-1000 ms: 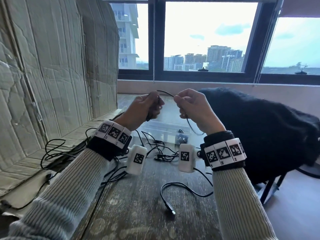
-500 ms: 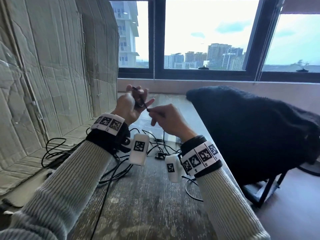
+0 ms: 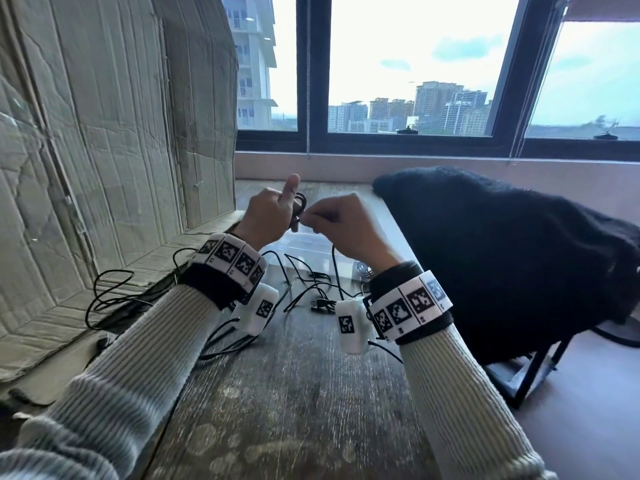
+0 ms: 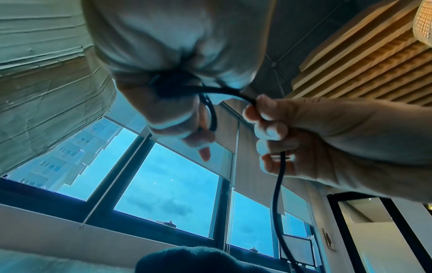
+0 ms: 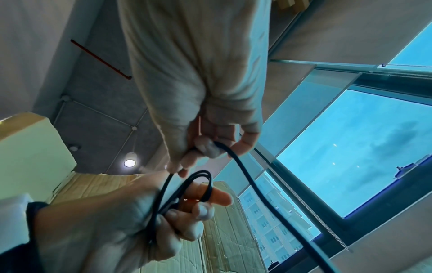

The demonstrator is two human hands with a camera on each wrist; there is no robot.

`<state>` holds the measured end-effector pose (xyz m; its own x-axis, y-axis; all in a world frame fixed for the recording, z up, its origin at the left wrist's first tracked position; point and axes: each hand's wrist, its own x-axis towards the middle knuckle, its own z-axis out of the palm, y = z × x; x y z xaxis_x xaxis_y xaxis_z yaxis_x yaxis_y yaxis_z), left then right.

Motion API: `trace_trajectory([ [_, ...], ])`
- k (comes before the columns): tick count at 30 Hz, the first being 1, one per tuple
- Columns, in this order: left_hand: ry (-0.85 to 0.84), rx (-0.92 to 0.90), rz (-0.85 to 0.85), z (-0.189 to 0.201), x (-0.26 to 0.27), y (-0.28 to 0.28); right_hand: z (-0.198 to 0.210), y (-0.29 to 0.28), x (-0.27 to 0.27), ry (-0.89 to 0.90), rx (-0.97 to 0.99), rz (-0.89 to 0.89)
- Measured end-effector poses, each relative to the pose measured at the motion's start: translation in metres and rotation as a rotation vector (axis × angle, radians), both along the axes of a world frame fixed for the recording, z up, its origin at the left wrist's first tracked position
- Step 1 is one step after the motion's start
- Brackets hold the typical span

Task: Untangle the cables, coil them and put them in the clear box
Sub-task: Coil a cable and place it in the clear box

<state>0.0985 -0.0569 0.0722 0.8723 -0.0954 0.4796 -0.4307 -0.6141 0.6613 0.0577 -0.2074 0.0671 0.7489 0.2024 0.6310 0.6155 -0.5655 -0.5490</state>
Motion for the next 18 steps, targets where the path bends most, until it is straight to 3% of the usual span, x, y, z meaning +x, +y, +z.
trace_trajectory([
  [5,0.239,-0.025,-0.32,0.0,-0.013,-0.007,-0.001,-0.008,0.002,0.042,0.229,-0.065],
  [10,0.375,0.158,-0.418,0.0,-0.022,-0.006,0.001,-0.016,0.001,0.122,0.295,-0.085],
  [14,0.513,-0.036,-0.616,-0.007,-0.019,0.001,0.004,-0.026,-0.002,0.259,0.404,0.098],
  [18,0.453,-0.329,-0.675,-0.014,-0.022,-0.008,0.008,-0.034,-0.006,0.338,0.408,0.126],
])
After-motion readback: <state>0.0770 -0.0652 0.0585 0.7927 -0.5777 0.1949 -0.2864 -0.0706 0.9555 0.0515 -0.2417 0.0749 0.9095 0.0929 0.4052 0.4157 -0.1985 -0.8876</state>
